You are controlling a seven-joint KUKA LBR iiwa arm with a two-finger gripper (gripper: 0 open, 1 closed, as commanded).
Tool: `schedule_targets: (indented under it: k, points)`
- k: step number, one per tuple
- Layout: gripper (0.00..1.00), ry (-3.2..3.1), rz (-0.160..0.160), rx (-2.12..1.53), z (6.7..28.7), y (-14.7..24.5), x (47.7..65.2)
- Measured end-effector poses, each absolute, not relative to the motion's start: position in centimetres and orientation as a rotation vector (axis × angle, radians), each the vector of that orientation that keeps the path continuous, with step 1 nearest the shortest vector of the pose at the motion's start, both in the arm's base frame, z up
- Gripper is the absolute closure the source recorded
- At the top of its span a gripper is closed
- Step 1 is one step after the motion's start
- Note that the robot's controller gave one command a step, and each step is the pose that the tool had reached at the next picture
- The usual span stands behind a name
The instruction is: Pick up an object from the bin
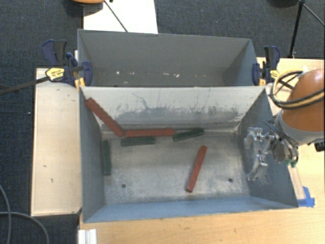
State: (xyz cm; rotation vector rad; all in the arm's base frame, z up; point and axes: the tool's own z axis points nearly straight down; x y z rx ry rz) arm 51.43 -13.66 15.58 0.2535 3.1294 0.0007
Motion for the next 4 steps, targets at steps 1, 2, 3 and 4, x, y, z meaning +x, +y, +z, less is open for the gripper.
schedule_targets:
  k: [1, 2, 3, 4]
  points:
    - [0.0, 3.136, 0.0, -0.162, 14.8, -7.8, 50.7]
    - [0.0, 3.139, 0.006, -0.066, 13.2, -5.5, 49.2]
    - [0.0, 3.136, -0.001, -0.189, 12.1, -3.8, 49.6]
    - [0.0, 3.122, 0.0, -0.302, 8.6, 0.0, 49.4]
